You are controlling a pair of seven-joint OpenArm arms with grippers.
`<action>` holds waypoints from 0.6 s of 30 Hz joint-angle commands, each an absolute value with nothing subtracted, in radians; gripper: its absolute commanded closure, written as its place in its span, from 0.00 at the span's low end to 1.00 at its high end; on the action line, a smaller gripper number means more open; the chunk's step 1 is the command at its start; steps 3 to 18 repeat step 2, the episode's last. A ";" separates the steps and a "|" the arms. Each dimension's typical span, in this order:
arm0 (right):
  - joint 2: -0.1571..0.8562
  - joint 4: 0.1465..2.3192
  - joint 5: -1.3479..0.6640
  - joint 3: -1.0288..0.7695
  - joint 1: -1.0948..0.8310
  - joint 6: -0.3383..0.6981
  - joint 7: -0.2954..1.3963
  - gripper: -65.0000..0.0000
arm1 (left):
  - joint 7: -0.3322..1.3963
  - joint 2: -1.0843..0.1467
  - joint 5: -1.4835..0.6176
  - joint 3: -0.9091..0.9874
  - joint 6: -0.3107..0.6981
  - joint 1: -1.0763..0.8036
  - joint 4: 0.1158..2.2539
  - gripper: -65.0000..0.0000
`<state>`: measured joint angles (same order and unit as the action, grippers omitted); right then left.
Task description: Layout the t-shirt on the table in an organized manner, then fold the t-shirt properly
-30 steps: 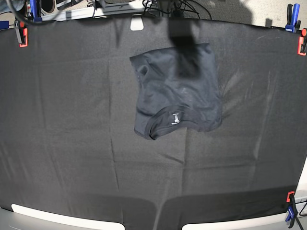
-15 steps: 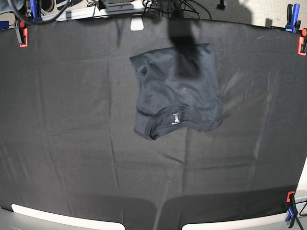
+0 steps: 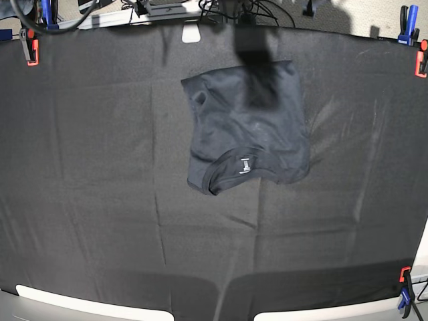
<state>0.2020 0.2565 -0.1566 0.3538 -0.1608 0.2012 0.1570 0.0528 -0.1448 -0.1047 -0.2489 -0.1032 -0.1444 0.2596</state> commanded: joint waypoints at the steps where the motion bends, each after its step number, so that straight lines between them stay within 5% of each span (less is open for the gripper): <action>1: 0.210 0.265 -0.157 0.356 -0.161 0.193 0.157 0.55 | 0.050 -0.150 -0.102 -0.250 -0.104 -0.141 0.264 0.56; 18: 0.210 0.271 -0.160 0.356 -0.161 0.193 0.156 0.55 | 0.050 -0.150 -0.103 -0.250 -0.104 -0.135 0.264 0.56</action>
